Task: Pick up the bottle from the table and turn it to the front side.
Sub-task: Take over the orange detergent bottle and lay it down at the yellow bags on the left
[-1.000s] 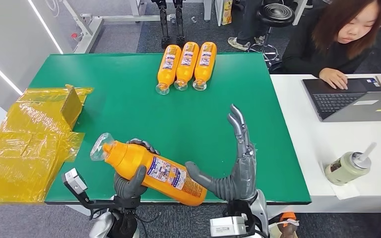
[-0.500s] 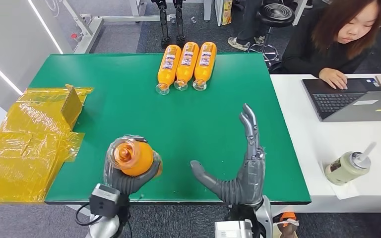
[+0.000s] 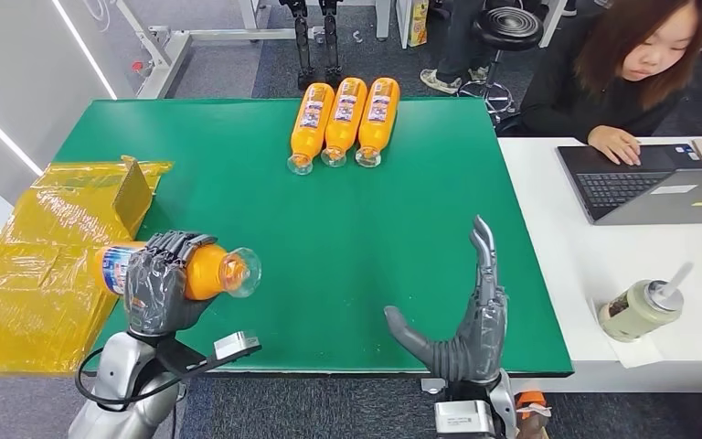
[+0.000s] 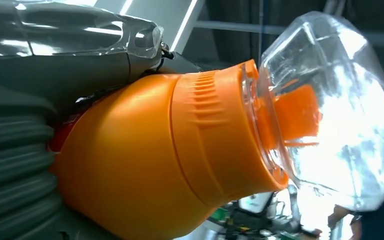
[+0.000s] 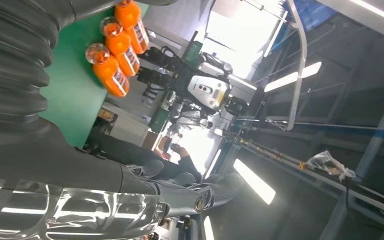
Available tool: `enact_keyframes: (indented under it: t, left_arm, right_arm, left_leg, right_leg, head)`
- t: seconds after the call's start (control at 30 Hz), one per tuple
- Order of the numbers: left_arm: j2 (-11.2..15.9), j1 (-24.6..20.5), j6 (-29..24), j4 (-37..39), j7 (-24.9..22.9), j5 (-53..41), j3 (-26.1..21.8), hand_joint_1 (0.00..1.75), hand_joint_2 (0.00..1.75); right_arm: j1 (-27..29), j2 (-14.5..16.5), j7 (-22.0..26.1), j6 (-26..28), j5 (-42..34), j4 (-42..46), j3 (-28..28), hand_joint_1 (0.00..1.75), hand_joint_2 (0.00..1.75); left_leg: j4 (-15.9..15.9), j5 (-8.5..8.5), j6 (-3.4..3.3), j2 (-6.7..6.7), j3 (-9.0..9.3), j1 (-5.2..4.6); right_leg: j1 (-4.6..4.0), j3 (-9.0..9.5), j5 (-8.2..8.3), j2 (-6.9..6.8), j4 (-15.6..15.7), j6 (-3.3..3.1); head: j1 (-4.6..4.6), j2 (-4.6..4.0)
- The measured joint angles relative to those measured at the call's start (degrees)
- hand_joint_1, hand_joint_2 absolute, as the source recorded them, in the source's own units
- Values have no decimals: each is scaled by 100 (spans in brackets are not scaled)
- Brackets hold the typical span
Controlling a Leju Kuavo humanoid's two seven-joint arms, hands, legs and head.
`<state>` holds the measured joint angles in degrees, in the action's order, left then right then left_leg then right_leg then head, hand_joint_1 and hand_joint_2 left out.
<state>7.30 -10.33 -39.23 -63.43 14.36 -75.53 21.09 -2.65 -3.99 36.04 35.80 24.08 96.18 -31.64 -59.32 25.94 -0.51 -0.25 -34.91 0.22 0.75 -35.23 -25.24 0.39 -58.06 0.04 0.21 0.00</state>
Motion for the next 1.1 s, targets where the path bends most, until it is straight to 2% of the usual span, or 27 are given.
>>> enact_keyframes:
  t: [0.13, 0.23, 0.27, 0.37, 0.4, 0.53, 0.67, 0.87, 1.1]
  left_arm:
    - [198, -185, -29, 519, -145, -242, -187, 173, 175]
    - [295, -439, -24, 1097, -435, -636, -329, 173, 175]
    - [335, -544, -17, 1328, -566, -788, -381, 159, 175]
    - [445, -912, -30, 2095, -1046, -1208, -515, 63, 175]
    - [468, -1034, -37, 2356, -1215, -1302, -537, 46, 175]
    - [528, -1416, -33, 3267, -1813, -1412, -524, 48, 175]
    - [535, -1679, -14, 3851, -2016, -1425, -439, 0, 175]
    - [525, -1918, 16, 4253, -2132, -1429, -214, 0, 175]
    - [466, -2008, -42, 4332, -1903, -1429, -119, 0, 175]
  right_arm:
    - [-1, -189, 35, 37, -89, -68, -50, 0, 175]
    - [-44, -302, 40, 39, -262, -96, -111, 0, 175]
    - [-73, -339, 39, 39, -322, -103, -135, 0, 175]
    - [-177, -445, 26, 34, -441, -139, -208, 0, 175]
    - [-212, -473, 21, 32, -468, -155, -231, 0, 175]
    - [-313, -542, 14, 36, -559, -230, -290, 0, 175]
    - [-365, -559, 14, 52, -557, -304, -346, 0, 175]
    - [-404, -565, 14, 118, -563, -408, -404, 0, 175]
    - [-491, -565, 19, 180, -645, -566, -449, 0, 175]
  left_leg:
    - [0, -3, 5, 1, -1, 0]
    - [0, -4, 6, -3, -3, 1]
    - [0, -4, 7, 1, -3, 1]
    - [0, -6, 10, 9, -1, 1]
    - [0, -7, 11, 8, -1, 1]
    - [0, -9, 13, 7, -1, 2]
    - [0, -9, 14, 6, -3, 2]
    - [0, -9, 14, 6, -4, 1]
    - [-1, -9, 14, 7, -2, 1]
  right_leg:
    - [0, -4, 1, 6, -1, -2]
    - [0, -4, 1, 1, -2, -3]
    - [0, -6, 3, 5, -2, -5]
    - [-1, -8, 6, 13, -3, -9]
    - [-1, -8, 7, 13, -4, -10]
    - [-2, -9, 8, 13, -5, -11]
    - [-1, -10, 8, 13, -5, -12]
    - [-1, -11, 7, 12, -3, -12]
    - [-1, -11, 9, 13, -4, -12]
  head:
    - [-1, 0]
    - [1, 0]
    - [0, 0]
    - [-1, 0]
    - [-1, 0]
    - [0, 0]
    - [1, 0]
    - [1, 0]
    - [1, 0]
